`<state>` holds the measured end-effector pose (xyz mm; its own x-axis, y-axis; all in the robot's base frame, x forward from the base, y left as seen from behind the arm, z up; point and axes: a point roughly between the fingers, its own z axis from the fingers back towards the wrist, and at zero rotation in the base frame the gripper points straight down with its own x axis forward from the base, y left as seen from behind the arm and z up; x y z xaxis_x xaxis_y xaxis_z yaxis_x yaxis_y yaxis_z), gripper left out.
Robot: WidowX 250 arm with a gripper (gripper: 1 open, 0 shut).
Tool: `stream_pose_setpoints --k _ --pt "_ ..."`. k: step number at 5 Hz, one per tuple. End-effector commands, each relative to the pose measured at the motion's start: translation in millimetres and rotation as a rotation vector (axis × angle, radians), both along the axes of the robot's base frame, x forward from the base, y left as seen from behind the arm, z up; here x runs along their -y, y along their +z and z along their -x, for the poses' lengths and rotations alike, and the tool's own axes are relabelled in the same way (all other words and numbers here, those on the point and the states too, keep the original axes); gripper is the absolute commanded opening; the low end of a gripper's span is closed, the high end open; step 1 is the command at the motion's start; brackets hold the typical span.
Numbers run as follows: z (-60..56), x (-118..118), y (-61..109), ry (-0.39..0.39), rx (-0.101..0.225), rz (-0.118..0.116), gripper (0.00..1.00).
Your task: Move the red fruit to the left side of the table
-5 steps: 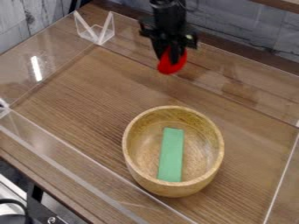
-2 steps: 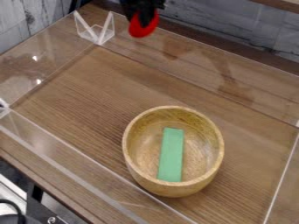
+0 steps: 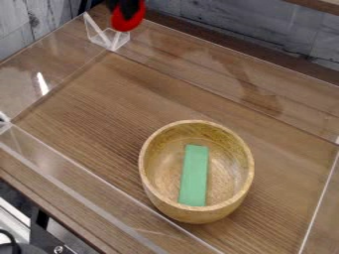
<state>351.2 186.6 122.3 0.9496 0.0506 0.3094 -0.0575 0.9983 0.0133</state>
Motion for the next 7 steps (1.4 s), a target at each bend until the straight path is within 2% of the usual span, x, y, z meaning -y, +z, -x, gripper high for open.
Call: stream_pose_setpoints --k 1,2,4,5,6,7 --pt "-6.5 -10 1.9 0.052 0.043 -0.045 0.00" --pt "-5.4 -10 -17.4 0.108 0.024 -0.046 0.00" --pt "-5.6 -26 -38.8 0.040 0.000 -0.037 0.00" --pt "-2.2 -18 -47.1 0.019 -0.005 -0.021 1.00" --pt "1.3 -9 -54.4 -0.003 -0.007 -0.007 1.00" --pt "-3.8 -5 -58.2 0.075 0.003 0.001 0.00"
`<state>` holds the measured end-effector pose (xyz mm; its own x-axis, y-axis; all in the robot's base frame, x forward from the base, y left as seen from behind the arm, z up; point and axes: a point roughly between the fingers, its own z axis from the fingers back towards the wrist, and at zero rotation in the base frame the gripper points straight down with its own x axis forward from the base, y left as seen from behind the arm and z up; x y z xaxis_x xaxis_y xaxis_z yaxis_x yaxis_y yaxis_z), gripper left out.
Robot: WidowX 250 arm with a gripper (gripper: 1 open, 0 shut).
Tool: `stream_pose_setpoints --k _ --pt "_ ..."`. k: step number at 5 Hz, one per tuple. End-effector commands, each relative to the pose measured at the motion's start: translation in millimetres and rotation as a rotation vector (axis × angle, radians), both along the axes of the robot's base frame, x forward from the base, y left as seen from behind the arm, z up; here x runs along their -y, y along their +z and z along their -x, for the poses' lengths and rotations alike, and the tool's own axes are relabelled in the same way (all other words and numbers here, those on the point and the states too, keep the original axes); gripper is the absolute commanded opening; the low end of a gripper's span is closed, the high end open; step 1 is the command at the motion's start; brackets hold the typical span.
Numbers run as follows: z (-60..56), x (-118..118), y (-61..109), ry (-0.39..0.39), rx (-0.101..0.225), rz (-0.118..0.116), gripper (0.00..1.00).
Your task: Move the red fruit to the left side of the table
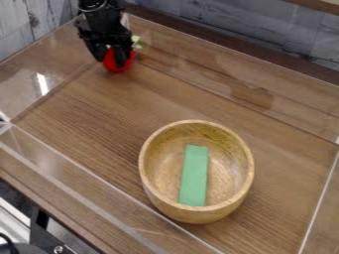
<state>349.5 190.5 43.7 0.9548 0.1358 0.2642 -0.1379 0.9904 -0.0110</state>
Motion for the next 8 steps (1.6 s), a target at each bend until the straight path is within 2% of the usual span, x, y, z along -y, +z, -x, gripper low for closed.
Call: stream_pose_setpoints --k 1,2,3,4,5,7,8 --pt "-10.5 3 18.1 0.072 0.055 -0.027 0.00" --pt "-14.1 7 12.3 0.148 0.053 -0.023 1.00" --pt "-13.6 11 16.5 0.125 0.054 -0.019 1.00" --pt "-7.3 20 15.9 0.120 0.049 -0.016 0.00" --pt "0.6 26 24.1 0.120 0.054 -0.012 0.00" --pt "12.9 0 46.0 0.215 0.062 -0.016 0.00" --pt "20.0 -13 26.6 0.196 0.053 -0.024 0.00"
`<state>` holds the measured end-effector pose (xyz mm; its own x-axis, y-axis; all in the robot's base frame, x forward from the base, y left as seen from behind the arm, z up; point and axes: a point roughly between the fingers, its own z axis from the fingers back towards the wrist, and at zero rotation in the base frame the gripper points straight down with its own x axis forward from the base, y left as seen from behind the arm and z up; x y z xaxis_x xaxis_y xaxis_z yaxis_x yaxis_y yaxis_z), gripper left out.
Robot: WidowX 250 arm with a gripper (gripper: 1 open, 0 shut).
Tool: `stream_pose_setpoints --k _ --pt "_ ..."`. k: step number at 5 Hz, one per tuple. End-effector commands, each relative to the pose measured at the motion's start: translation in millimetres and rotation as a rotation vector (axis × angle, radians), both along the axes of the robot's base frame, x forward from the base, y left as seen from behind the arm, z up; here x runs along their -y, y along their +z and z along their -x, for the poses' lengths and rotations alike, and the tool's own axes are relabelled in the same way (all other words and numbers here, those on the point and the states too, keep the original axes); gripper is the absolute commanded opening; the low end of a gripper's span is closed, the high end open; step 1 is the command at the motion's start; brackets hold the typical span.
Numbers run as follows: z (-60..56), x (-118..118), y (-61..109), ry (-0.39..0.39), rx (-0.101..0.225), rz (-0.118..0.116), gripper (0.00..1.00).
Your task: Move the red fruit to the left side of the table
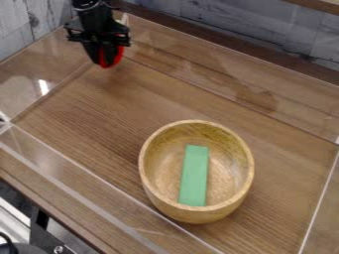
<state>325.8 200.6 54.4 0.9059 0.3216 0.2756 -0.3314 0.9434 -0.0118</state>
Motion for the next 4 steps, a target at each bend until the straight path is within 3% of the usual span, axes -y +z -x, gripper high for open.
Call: stream_pose_setpoints --k 1,3,4 --pt "3.9 -11 -7.1 -0.008 0.025 -0.030 0.00" --pt "10.8 -19 5.0 0.101 0.015 -0.020 0.00" --pt "10.6 -21 5.4 0.139 0.008 -0.012 1.00"
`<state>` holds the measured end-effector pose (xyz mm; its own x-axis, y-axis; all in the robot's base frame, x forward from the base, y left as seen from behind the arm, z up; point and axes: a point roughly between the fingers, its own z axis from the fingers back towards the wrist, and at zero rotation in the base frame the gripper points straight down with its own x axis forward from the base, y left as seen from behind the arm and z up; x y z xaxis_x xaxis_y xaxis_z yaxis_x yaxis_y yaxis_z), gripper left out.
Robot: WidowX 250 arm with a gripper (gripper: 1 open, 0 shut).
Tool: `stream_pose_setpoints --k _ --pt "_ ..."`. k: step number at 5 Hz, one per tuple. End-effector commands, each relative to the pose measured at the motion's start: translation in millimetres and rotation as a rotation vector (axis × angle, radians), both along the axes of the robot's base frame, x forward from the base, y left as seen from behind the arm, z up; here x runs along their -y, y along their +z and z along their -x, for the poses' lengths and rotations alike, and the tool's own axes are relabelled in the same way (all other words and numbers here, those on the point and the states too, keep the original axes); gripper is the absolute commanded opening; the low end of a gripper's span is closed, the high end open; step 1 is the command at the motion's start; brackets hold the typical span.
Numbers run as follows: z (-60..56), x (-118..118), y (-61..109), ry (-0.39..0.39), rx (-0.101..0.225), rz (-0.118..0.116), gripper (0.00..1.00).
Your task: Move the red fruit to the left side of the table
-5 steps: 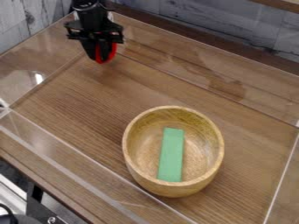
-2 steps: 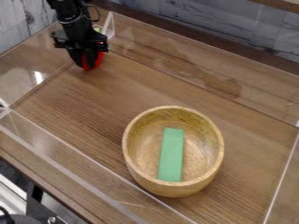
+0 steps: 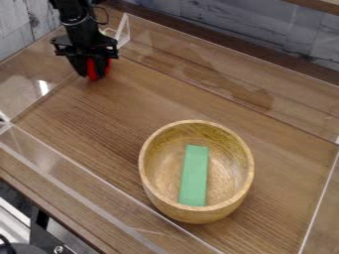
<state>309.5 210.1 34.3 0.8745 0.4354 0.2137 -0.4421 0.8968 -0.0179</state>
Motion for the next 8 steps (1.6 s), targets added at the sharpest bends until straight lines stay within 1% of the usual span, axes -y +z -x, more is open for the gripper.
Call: stream_pose_setpoints --k 1,2,3,4,5,6,7,8 --pt "-6.5 -10 27.5 0.046 0.059 -0.040 0.00" --pt "-5.7 -9 39.1 0.105 0.057 -0.033 0.00" --pt "-4.2 -8 46.9 0.174 0.048 -0.021 1.00" --pt "-3.9 -5 57.8 0.203 0.044 -0.011 0.00" --pt "-15.1 -3 61.9 0.086 0.039 -0.005 0.00" --pt "-25.4 -2 55.9 0.001 0.032 -0.013 0.00" --pt "-27.0 -2 39.1 -0.008 0.023 -0.021 0.00" --pt "-26.5 1 25.5 -0.010 0.012 -0.023 0.00"
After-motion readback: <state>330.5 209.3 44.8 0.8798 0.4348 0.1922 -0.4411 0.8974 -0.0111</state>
